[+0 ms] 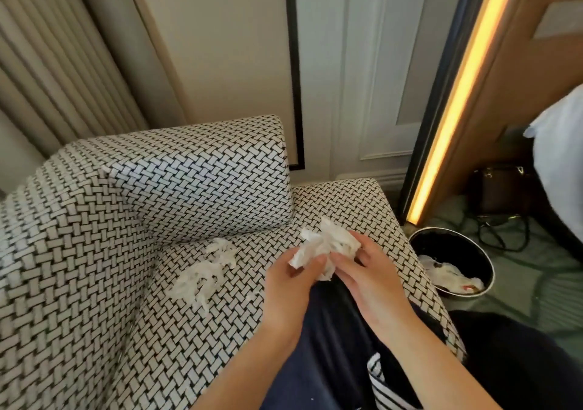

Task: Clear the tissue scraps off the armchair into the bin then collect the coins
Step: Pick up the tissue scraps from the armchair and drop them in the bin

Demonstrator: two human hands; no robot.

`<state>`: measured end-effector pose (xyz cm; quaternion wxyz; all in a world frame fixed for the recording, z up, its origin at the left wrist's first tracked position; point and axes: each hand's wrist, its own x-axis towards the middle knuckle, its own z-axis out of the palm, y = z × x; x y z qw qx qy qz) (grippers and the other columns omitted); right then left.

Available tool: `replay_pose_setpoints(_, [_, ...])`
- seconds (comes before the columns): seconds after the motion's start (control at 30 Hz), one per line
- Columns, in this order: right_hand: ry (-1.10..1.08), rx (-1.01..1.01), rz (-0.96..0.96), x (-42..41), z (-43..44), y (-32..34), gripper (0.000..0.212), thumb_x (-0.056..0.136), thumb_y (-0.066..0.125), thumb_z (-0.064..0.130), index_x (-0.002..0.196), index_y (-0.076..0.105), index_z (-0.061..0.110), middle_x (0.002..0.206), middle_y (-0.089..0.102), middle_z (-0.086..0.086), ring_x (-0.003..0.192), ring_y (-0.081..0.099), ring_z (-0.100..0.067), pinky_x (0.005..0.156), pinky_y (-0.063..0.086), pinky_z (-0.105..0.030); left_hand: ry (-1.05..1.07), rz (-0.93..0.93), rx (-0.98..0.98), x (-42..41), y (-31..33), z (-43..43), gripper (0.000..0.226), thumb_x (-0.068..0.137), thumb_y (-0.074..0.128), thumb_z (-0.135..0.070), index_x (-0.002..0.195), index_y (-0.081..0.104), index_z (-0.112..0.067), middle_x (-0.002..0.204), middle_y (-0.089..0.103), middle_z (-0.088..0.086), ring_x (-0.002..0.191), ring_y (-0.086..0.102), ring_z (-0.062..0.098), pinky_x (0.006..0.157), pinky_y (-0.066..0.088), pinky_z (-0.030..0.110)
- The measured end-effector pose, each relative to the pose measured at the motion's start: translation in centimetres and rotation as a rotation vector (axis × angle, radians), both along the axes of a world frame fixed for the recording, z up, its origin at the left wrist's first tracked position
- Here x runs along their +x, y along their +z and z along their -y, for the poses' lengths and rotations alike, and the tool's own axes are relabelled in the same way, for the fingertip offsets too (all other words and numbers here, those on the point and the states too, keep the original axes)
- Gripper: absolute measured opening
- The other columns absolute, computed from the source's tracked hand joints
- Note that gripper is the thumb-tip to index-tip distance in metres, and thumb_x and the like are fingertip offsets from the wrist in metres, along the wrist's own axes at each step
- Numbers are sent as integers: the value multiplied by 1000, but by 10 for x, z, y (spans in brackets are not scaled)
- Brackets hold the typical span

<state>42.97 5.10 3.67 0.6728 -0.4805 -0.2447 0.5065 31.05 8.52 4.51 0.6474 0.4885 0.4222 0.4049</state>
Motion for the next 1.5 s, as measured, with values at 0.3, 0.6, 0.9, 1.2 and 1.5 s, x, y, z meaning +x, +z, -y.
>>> replay_pose_setpoints(0.3, [-174, 1, -120, 90, 33, -10, 37, 83, 61, 2, 120, 57, 8, 112, 69, -8, 104, 66, -21, 86, 55, -32, -329, 31, -144, 99, 2, -4, 19, 90, 58, -11, 107, 66, -7, 104, 71, 9, 103, 65, 22, 93, 50, 34])
replay_pose_setpoints(0.6, [-285, -101, -335, 169, 32, -60, 42, 77, 63, -1, 118, 61, 8, 112, 69, -12, 102, 66, -22, 80, 51, -29, -470, -156, -346, 194, -35, -19, 17, 89, 57, -3, 101, 65, -11, 97, 71, 2, 95, 65, 14, 82, 52, 24])
replay_pose_setpoints(0.9, [-529, -162, -601, 234, -4, -113, 38, 86, 52, -9, 120, 59, 8, 113, 67, -14, 100, 62, -23, 76, 49, -28, -389, -222, -540, 275, -64, -61, 17, 90, 53, 3, 101, 59, -8, 107, 65, 11, 97, 62, 18, 76, 52, 23])
replay_pose_setpoints(1.2, [-791, -261, -770, 283, -24, -157, 40, 91, 48, -7, 127, 53, 11, 124, 55, -13, 88, 53, -16, 65, 45, -24, -487, -389, -421, 338, -71, -81, 16, 91, 54, -2, 84, 58, -16, 90, 64, 6, 79, 63, 13, 79, 52, 28])
replay_pose_setpoints(1.5, [-848, -250, -991, 291, -30, -173, 39, 94, 52, 4, 133, 49, 7, 127, 55, -15, 89, 58, -19, 69, 50, -25, -750, -474, -390, 343, -78, -79, 30, 88, 55, -1, 98, 63, -29, 102, 58, -11, 102, 55, 9, 72, 51, 26])
